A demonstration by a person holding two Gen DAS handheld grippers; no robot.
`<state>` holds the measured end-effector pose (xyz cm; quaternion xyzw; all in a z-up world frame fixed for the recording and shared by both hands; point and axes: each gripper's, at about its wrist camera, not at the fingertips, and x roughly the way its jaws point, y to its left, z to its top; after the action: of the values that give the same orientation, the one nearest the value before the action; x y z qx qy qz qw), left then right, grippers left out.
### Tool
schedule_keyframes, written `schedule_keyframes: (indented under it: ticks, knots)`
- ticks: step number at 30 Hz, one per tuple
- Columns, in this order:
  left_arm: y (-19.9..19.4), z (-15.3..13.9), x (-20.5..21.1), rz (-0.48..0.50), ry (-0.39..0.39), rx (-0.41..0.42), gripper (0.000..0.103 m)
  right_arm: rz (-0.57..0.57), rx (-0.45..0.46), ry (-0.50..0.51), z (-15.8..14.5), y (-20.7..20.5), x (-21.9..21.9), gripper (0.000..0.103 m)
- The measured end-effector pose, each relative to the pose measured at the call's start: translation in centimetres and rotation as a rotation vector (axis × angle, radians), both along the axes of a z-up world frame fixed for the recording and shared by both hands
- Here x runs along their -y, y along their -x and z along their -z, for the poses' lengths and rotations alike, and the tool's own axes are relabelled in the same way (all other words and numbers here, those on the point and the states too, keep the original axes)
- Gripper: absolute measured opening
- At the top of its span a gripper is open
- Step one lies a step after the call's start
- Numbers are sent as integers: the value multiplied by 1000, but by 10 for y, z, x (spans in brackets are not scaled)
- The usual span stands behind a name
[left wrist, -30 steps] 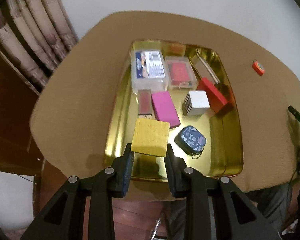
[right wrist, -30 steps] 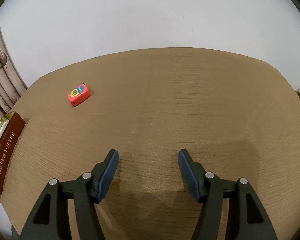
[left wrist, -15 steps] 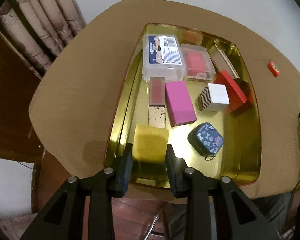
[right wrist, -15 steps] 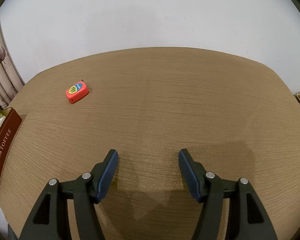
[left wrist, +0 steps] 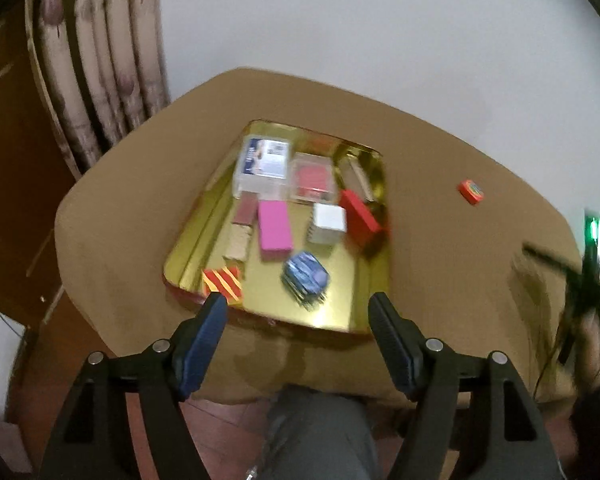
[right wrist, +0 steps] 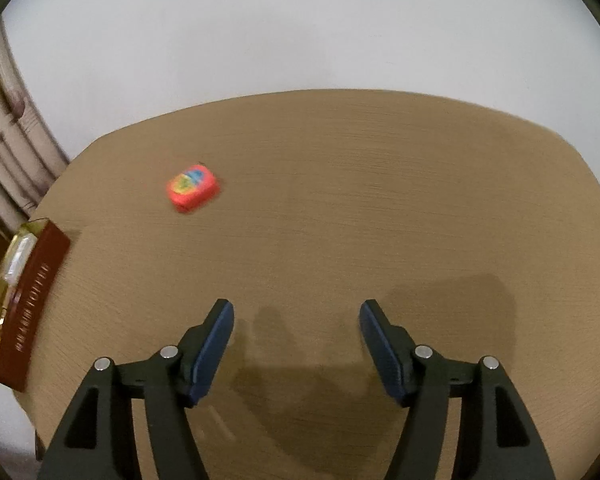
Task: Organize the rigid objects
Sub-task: 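Grasp the red tape measure with the right gripper, then lower the tape measure into the tin and open the right gripper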
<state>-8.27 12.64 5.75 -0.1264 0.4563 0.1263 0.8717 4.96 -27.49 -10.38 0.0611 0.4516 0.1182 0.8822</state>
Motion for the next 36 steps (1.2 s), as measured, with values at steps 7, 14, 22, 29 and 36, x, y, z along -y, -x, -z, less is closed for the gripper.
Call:
schedule_keyframes:
  ticks: [7,14,22,29,36]
  knots:
    - [28,11,45,44,-74,57,71,-246,45,129,-32,-55,-79,67]
    - [34,24,38,21,-81,77,78,-384,7,261,-16,-105,-125,67]
    - [33,40,16,-42,1,64,78,-428,-120,225,14,-147,-139,67]
    - [41,38,-2,-145,14,72,78,-399,-127,205,1,-137,-155,48]
    - [58,34,-9,-176,-17,71,79,-565,-46,-60,-76,-57,-202,48]
